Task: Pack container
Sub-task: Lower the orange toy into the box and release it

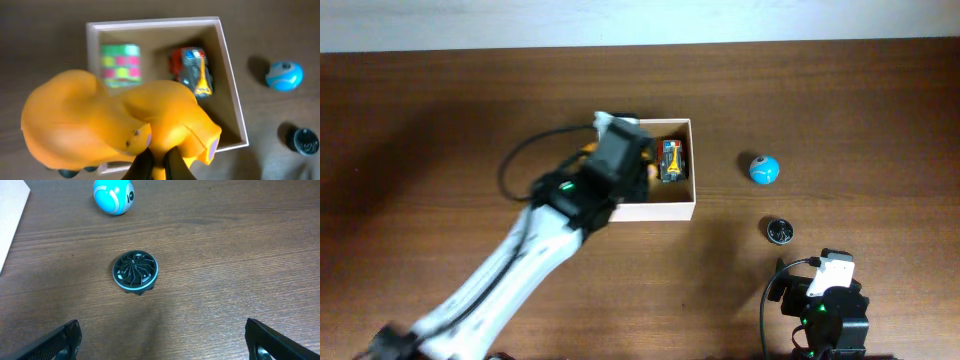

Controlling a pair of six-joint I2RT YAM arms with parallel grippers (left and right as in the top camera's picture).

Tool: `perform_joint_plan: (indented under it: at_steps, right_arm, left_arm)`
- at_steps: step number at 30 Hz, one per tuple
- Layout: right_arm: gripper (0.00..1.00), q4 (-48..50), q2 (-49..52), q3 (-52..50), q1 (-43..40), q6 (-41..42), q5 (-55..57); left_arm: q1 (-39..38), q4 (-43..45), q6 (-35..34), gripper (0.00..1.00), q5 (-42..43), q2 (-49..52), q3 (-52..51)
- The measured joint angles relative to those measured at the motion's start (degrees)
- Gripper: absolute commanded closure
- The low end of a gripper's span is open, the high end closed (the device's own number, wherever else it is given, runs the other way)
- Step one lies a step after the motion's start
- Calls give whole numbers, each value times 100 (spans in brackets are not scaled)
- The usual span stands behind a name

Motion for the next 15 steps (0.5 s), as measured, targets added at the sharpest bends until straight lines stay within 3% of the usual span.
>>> perform_joint_plan:
  at_steps: [10,11,13,15]
  right_arm:
    - [1,0,0,0,0,4,0]
    - [1,0,0,0,0,4,0]
    - [1,0,0,0,0,7,0]
    - [1,0,0,0,0,2,0]
  left_arm:
    - [-129,256,-660,94,525,1132,-7]
    - [-131,262,-710,89,527,1143,-7]
    - [-131,260,-765,61,520,1152,-7]
    - [-131,260,-844,46,520,1158,-7]
